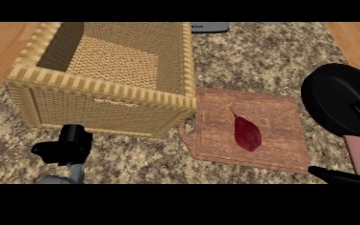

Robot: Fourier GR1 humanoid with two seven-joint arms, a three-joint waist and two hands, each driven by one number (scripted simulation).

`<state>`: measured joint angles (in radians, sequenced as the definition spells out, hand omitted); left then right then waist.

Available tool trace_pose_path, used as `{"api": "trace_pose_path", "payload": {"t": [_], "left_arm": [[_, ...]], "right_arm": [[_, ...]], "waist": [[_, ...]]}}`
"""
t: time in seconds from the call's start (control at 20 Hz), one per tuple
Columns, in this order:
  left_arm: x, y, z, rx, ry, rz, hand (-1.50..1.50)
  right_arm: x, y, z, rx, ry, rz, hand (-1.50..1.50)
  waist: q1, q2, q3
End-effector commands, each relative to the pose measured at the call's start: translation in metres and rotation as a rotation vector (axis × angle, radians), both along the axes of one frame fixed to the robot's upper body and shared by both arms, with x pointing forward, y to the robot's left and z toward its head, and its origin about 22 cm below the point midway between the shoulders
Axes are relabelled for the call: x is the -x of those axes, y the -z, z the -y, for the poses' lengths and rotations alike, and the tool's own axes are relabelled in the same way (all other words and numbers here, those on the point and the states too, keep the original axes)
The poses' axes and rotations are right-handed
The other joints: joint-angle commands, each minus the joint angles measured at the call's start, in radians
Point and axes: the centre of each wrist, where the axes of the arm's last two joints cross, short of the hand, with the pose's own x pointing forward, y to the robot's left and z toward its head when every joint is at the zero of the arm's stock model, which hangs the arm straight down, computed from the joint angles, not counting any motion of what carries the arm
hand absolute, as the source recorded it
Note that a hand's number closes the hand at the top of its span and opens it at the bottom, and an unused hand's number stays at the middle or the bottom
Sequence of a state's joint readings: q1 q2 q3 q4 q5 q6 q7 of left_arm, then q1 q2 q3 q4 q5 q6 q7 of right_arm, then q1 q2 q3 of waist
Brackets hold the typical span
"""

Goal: Pick the pear from the cutting board and place it in the pot

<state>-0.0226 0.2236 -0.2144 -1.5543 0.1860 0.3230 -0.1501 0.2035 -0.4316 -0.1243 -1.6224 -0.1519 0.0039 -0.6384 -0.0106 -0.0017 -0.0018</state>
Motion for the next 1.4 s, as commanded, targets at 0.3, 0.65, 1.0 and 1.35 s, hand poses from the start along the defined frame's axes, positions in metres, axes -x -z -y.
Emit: {"api": "trace_pose_path", "payload": {"t": [0.3, 0.65, 1.0, 1.35], "left_arm": [[0.008, -0.001, 0.011, 0.004, 0.028, 0.007, 0.0], [0.003, -0.007, -0.006, 0.014, -0.001, 0.008, 0.0], [-0.002, -0.012, 0.002, 0.007, 0.009, 0.015, 0.0], [-0.004, 0.001, -0.006, 0.014, 0.021, 0.013, 0.0]], "right_arm": [[-0.005, -0.034, -0.021, 0.472, -0.126, -0.43, -1.5], [-0.022, -0.038, -0.081, 0.463, -0.14, -0.522, -1.5], [-0.021, -0.025, -0.083, 0.586, -0.141, -0.66, -1.5], [-0.053, 0.009, -0.114, 0.56, -0.189, -0.696, -1.5]], "waist": [[0.024, 0.002, 0.0], [0.016, 0.001, 0.002], [0.009, 0.001, 0.002], [0.013, 0.002, 0.002]]}}
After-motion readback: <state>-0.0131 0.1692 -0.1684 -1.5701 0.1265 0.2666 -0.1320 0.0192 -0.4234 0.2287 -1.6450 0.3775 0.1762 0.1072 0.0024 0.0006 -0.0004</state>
